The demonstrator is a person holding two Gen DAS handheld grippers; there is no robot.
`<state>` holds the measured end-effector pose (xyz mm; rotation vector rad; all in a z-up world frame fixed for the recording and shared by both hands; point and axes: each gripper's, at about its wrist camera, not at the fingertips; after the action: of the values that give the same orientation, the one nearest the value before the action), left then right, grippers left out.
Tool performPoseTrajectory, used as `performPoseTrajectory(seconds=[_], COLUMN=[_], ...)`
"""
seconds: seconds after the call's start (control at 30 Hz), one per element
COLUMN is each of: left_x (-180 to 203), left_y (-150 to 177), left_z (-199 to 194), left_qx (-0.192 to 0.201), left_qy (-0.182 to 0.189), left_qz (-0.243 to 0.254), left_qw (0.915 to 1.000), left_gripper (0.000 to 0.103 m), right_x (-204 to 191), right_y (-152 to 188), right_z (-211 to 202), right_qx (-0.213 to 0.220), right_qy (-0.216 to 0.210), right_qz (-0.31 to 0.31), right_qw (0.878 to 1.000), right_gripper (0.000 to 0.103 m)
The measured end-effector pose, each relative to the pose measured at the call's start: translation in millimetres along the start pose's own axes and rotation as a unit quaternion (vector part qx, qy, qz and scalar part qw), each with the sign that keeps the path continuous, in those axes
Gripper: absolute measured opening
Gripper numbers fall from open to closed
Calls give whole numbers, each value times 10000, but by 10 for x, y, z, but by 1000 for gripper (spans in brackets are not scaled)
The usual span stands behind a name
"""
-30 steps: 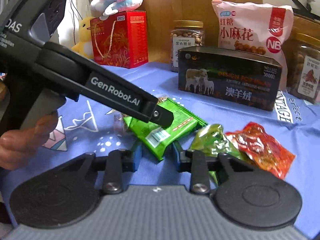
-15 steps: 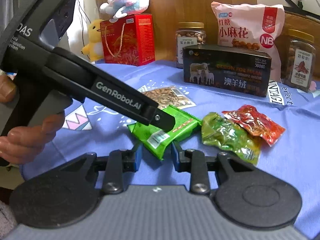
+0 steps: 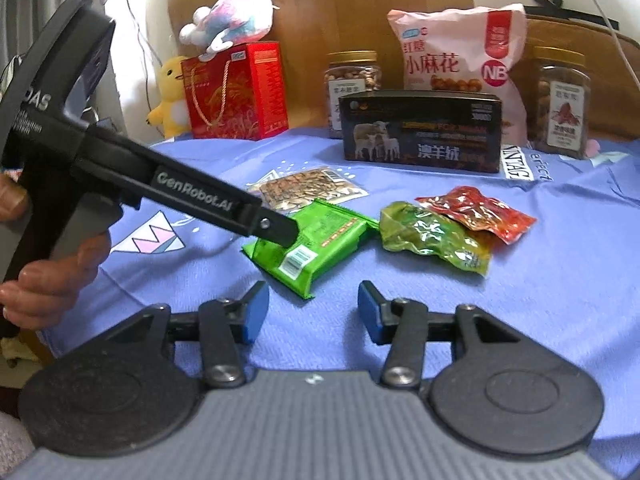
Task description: Organize snacks
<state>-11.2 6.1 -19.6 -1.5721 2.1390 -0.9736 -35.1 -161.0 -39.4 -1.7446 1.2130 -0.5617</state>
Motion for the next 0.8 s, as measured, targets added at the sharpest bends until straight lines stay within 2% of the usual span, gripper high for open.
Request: performPoseTrajectory(seconds=[0.07, 0.33, 0.8], left_x=[-12, -82, -164], left_y=[7, 21, 6], left_z=[-12, -30, 10], left_qx=[30, 99, 119], left_qy=[-65, -190, -108], left_qz=[5, -34, -60], left_qw=[10000, 9998, 9999], left_gripper=[50, 55, 62], right_x=[-17, -17, 3], right_y=[5, 24, 22], right_z=[-14, 5, 76], right_qx=[33, 19, 6], right_qy=[18, 33, 58], right_qz=[5, 67, 119], right_qw=[10000, 10000, 9999], right_gripper=[58, 58, 59])
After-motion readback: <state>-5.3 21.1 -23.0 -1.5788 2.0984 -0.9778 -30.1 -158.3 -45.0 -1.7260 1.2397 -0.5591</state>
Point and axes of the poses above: each gripper's, at about its wrist camera, not at the fingertips, and z roughly the way its jaws point, x to its right, y to its underside, and after that the axes turned 2 degrees about -z, right-handed
